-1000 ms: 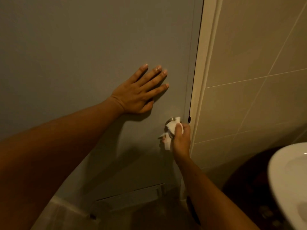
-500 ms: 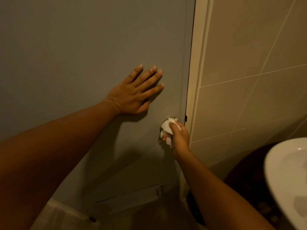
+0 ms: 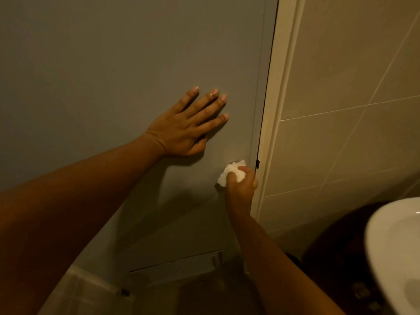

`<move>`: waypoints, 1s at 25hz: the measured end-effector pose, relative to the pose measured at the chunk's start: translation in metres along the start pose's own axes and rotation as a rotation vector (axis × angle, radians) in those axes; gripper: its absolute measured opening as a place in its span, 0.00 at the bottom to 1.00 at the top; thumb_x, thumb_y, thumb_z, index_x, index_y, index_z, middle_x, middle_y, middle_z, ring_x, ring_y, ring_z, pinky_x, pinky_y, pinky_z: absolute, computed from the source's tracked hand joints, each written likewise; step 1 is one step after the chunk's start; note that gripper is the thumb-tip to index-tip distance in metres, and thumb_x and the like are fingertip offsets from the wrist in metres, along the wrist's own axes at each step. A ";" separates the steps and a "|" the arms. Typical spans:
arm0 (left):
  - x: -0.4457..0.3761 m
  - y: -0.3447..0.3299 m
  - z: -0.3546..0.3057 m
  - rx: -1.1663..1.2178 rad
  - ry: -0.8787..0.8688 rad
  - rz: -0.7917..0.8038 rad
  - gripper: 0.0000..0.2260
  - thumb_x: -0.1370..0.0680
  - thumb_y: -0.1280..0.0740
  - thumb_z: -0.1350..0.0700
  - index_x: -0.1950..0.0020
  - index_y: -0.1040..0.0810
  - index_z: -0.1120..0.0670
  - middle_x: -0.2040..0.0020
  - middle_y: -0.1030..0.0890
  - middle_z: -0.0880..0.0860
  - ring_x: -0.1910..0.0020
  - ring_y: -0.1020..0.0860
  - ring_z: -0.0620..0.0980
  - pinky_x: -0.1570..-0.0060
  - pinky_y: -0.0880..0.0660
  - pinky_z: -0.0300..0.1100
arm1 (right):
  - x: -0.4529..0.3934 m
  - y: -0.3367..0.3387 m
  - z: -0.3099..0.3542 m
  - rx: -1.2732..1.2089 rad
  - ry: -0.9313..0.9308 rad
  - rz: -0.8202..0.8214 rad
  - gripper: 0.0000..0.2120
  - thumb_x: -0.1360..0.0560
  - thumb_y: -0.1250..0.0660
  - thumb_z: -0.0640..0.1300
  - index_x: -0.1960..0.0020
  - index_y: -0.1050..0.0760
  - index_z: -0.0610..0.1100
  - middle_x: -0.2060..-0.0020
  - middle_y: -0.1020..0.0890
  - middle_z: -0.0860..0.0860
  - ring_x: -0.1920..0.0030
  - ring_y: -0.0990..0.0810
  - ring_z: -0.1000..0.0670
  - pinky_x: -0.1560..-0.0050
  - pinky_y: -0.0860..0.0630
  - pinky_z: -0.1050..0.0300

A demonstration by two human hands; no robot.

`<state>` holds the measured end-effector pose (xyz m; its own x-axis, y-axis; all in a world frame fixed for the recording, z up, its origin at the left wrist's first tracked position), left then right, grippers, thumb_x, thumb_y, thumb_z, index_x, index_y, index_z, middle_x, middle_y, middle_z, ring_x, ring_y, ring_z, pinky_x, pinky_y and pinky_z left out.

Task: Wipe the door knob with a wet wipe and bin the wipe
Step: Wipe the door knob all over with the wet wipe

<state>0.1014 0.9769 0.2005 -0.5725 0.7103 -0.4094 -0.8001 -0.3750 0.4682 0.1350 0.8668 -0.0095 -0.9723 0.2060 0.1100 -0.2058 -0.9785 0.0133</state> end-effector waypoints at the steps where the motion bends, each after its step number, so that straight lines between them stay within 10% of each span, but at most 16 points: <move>1: 0.000 0.000 0.000 -0.003 0.001 0.005 0.29 0.24 0.42 0.47 0.23 0.38 0.54 0.23 0.37 0.62 0.24 0.39 0.63 0.26 0.45 0.61 | 0.005 -0.001 0.008 0.150 0.132 0.011 0.19 0.22 0.36 0.48 0.33 0.32 0.44 0.43 0.34 0.51 0.49 0.26 0.51 0.55 0.23 0.60; 3: 0.000 0.000 0.001 -0.003 0.004 0.007 0.29 0.24 0.42 0.47 0.23 0.38 0.53 0.23 0.37 0.61 0.24 0.39 0.62 0.26 0.45 0.60 | 0.005 -0.001 0.008 0.296 0.200 0.086 0.18 0.22 0.36 0.50 0.35 0.31 0.44 0.49 0.30 0.56 0.59 0.28 0.59 0.64 0.30 0.74; 7: 0.000 0.000 0.000 0.000 0.010 0.006 0.29 0.24 0.41 0.47 0.23 0.36 0.54 0.24 0.36 0.61 0.24 0.38 0.62 0.27 0.43 0.61 | -0.006 0.003 0.014 0.274 0.158 0.240 0.15 0.24 0.34 0.48 0.39 0.27 0.47 0.54 0.24 0.57 0.59 0.25 0.58 0.64 0.26 0.69; 12: 0.000 0.000 0.000 -0.002 0.006 0.020 0.29 0.24 0.42 0.47 0.23 0.37 0.53 0.24 0.36 0.61 0.24 0.38 0.62 0.27 0.43 0.61 | 0.015 -0.048 -0.037 -1.142 -0.667 0.365 0.23 0.25 0.32 0.48 0.34 0.29 0.39 0.56 0.20 0.46 0.66 0.19 0.52 0.67 0.20 0.61; 15: 0.000 -0.002 -0.001 -0.006 -0.001 0.024 0.29 0.23 0.42 0.47 0.23 0.37 0.54 0.23 0.36 0.61 0.24 0.38 0.62 0.27 0.44 0.61 | 0.017 -0.057 -0.040 -1.324 -0.769 0.350 0.21 0.25 0.32 0.51 0.37 0.28 0.39 0.55 0.20 0.44 0.66 0.19 0.52 0.66 0.21 0.64; 21: 0.000 -0.001 -0.003 -0.001 -0.002 0.001 0.29 0.23 0.43 0.47 0.23 0.38 0.54 0.23 0.37 0.61 0.24 0.38 0.62 0.26 0.44 0.60 | -0.001 0.004 0.004 -0.020 0.000 0.188 0.08 0.23 0.33 0.47 0.45 0.25 0.48 0.57 0.21 0.54 0.57 0.19 0.51 0.64 0.23 0.64; 25: 0.001 -0.002 -0.001 0.004 0.002 0.003 0.29 0.23 0.44 0.47 0.22 0.39 0.53 0.23 0.38 0.61 0.24 0.39 0.62 0.26 0.45 0.61 | 0.003 -0.017 0.032 0.917 0.623 0.302 0.13 0.23 0.37 0.46 0.39 0.26 0.48 0.40 0.26 0.44 0.45 0.23 0.45 0.49 0.22 0.54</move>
<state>0.1022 0.9782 0.1985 -0.5752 0.7082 -0.4094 -0.7978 -0.3750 0.4721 0.1393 0.8839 0.0222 -0.9066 -0.3190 -0.2762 -0.0463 -0.5754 0.8165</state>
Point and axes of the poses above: each hand's wrist, its own x-axis away from the middle knuckle, its own y-axis out of the back of the hand, z = x × y, the point moved 10 cm from there along -x, towards the middle knuckle
